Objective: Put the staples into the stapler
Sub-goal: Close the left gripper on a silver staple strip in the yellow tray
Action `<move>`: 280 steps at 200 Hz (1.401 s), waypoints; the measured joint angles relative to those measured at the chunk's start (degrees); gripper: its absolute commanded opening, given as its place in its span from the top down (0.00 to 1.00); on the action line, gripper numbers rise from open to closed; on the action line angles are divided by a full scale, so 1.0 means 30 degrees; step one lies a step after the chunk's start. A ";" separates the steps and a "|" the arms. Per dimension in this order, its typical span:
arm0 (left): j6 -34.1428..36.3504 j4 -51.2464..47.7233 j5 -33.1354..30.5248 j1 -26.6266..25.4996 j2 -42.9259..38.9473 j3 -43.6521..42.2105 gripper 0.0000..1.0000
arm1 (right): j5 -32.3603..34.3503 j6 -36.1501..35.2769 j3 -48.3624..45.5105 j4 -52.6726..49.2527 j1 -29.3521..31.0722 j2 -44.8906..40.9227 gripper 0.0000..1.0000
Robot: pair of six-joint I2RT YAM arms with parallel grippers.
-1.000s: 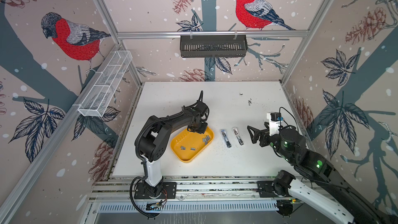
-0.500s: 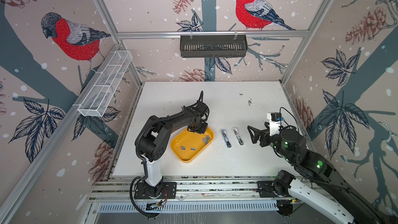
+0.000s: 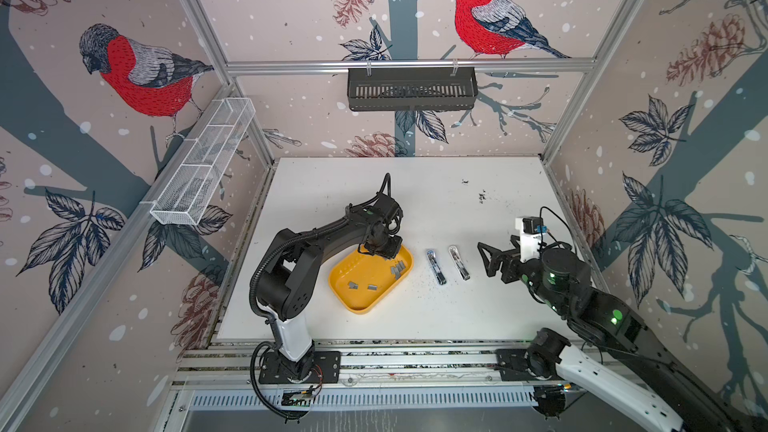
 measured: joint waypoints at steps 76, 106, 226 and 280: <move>-0.0029 -0.0029 -0.2025 0.0182 0.0058 -0.0386 0.76 | -0.0066 -0.0007 0.0000 0.0000 -0.0087 0.0022 0.00; 0.0029 -0.0036 -0.2718 0.0182 0.0291 -0.0517 0.73 | -0.0066 -0.0007 0.0000 0.0000 -0.0102 0.0007 0.00; 0.0809 0.0000 -0.2193 0.0182 0.1180 -0.0517 0.68 | -0.0058 -0.0007 0.0000 0.0000 -0.0226 0.0153 0.00; 0.0809 0.0036 -0.2237 0.0131 0.1209 -0.0517 0.73 | -0.0066 -0.0007 -0.0007 0.0000 -0.0262 0.0204 0.00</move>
